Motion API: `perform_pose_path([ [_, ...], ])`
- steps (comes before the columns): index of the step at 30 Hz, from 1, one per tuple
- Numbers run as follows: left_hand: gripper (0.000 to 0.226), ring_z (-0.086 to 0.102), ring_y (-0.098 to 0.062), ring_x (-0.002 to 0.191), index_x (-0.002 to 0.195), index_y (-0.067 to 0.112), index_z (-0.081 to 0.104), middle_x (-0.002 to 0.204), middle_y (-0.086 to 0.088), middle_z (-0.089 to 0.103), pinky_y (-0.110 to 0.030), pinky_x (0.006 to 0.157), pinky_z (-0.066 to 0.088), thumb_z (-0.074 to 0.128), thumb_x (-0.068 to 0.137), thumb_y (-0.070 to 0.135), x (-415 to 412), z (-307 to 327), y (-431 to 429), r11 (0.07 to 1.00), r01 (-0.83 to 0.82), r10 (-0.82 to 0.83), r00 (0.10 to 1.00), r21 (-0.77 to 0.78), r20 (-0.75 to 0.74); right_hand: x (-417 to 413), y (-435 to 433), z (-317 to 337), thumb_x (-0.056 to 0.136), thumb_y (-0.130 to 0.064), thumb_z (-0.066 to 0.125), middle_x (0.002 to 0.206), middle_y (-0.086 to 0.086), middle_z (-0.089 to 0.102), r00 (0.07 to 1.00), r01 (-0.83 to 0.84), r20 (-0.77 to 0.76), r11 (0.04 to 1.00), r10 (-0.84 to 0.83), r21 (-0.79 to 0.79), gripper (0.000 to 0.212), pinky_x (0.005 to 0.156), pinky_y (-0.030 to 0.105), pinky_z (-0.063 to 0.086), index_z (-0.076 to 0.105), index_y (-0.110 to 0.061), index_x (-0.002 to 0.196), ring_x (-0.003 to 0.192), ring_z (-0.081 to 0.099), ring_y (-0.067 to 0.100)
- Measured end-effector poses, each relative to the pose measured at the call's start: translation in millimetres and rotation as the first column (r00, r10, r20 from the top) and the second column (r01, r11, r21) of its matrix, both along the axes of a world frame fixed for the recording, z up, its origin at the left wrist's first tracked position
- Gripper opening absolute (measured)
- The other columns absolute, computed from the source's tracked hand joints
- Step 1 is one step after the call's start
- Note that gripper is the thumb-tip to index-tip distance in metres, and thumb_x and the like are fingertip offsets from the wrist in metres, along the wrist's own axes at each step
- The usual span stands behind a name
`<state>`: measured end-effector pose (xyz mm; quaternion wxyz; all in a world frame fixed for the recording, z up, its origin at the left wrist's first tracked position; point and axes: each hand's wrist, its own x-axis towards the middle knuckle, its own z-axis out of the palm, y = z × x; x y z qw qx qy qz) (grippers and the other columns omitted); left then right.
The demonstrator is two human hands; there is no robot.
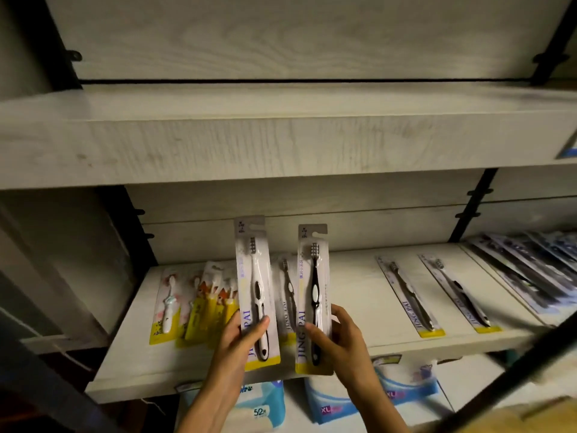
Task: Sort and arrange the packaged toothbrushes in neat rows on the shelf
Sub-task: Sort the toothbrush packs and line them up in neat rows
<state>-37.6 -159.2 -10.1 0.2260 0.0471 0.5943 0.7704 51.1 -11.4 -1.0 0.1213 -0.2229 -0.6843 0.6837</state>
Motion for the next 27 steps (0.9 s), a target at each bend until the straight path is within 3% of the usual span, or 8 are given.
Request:
perform_pose_path([
  [2, 0.026, 0.069, -0.005, 0.083, 0.099, 0.017, 0.065, 0.092, 0.004, 0.074, -0.02, 0.071, 0.053, 0.068, 0.074, 0.012, 10, 4, 11, 0.998, 0.048, -0.049, 0.997, -0.034, -0.051, 10, 7, -1, 0.083, -0.014, 0.067, 0.093, 0.005, 0.073, 1.0, 0.02, -0.023, 1.0, -0.02, 0.009, 0.032, 0.066, 0.026, 0.057, 0.053, -0.021, 0.111, 0.078, 0.071, 0.015],
  [6, 0.032, 0.066, -0.031, 0.099, 0.102, 0.007, 0.067, 0.098, -0.012, 0.073, -0.042, 0.088, 0.052, 0.068, 0.071, 0.014, 27, 7, 39, 0.996, 0.072, -0.077, 0.993, -0.057, -0.09, 29, 35, -4, 0.083, -0.013, 0.069, 0.087, 0.009, 0.074, 0.994, 0.097, -0.054, 0.994, -0.095, 0.05, 0.033, 0.063, 0.034, 0.056, 0.056, -0.016, 0.113, 0.07, 0.07, 0.017],
  [9, 0.02, 0.068, -0.026, 0.094, 0.096, 0.008, 0.068, 0.094, -0.008, 0.074, -0.041, 0.088, 0.051, 0.066, 0.077, 0.004, 44, 5, 69, 0.997, 0.068, -0.071, 0.995, -0.044, -0.069, 45, 65, -2, 0.084, -0.014, 0.068, 0.092, 0.009, 0.073, 0.996, 0.069, -0.051, 0.997, -0.067, 0.038, 0.03, 0.073, 0.044, 0.058, 0.056, -0.022, 0.11, 0.079, 0.071, 0.024],
  [14, 0.028, 0.068, -0.025, 0.092, 0.099, 0.008, 0.068, 0.098, -0.011, 0.073, -0.039, 0.084, 0.052, 0.071, 0.07, 0.007, 76, 2, 126, 1.0, 0.027, -0.027, 1.0, -0.01, -0.015, 77, 127, 6, 0.086, -0.011, 0.063, 0.072, -0.004, 0.07, 0.998, -0.049, -0.034, 0.998, 0.05, 0.035, 0.026, 0.059, 0.019, 0.054, 0.054, -0.023, 0.108, 0.068, 0.069, 0.006],
  [18, 0.022, 0.07, -0.018, 0.084, 0.097, 0.006, 0.068, 0.093, -0.01, 0.074, -0.021, 0.064, 0.054, 0.064, 0.077, -0.003, 101, 2, 165, 1.0, -0.02, 0.019, 0.999, -0.014, -0.04, 95, 171, 5, 0.084, -0.025, 0.066, 0.083, 0.0, 0.068, 0.995, -0.099, 0.027, 0.993, 0.098, 0.061, 0.04, 0.061, 0.019, 0.055, 0.051, -0.019, 0.121, 0.073, 0.069, 0.01],
  [20, 0.022, 0.069, -0.021, 0.084, 0.097, 0.004, 0.068, 0.092, -0.011, 0.074, -0.021, 0.064, 0.055, 0.064, 0.077, -0.003, 110, 3, 177, 0.999, -0.033, 0.032, 0.998, -0.015, -0.049, 101, 183, 4, 0.085, -0.022, 0.065, 0.08, -0.001, 0.068, 0.994, -0.104, 0.026, 0.994, 0.103, 0.044, 0.035, 0.056, 0.016, 0.052, 0.053, -0.017, 0.118, 0.069, 0.068, 0.009],
  [24, 0.04, 0.068, -0.026, 0.09, 0.103, 0.002, 0.066, 0.1, -0.017, 0.071, -0.03, 0.074, 0.057, 0.077, 0.065, 0.007, 118, 2, 187, 1.0, -0.024, 0.023, 0.998, -0.017, -0.065, 107, 194, 6, 0.086, -0.018, 0.064, 0.089, 0.007, 0.07, 0.993, -0.115, 0.015, 0.993, 0.115, -0.004, 0.028, 0.055, 0.019, 0.053, 0.053, -0.027, 0.109, 0.072, 0.071, 0.013],
  [27, 0.051, 0.069, -0.023, 0.087, 0.101, 0.002, 0.067, 0.098, -0.017, 0.072, -0.026, 0.069, 0.057, 0.079, 0.055, 0.02, 120, -5, 188, 0.999, -0.041, 0.04, 0.998, -0.027, -0.052, 108, 198, -1, 0.085, -0.019, 0.065, 0.09, 0.009, 0.069, 0.995, -0.092, 0.042, 0.996, 0.092, 0.01, 0.029, 0.054, 0.021, 0.053, 0.052, -0.028, 0.109, 0.072, 0.071, 0.016],
])
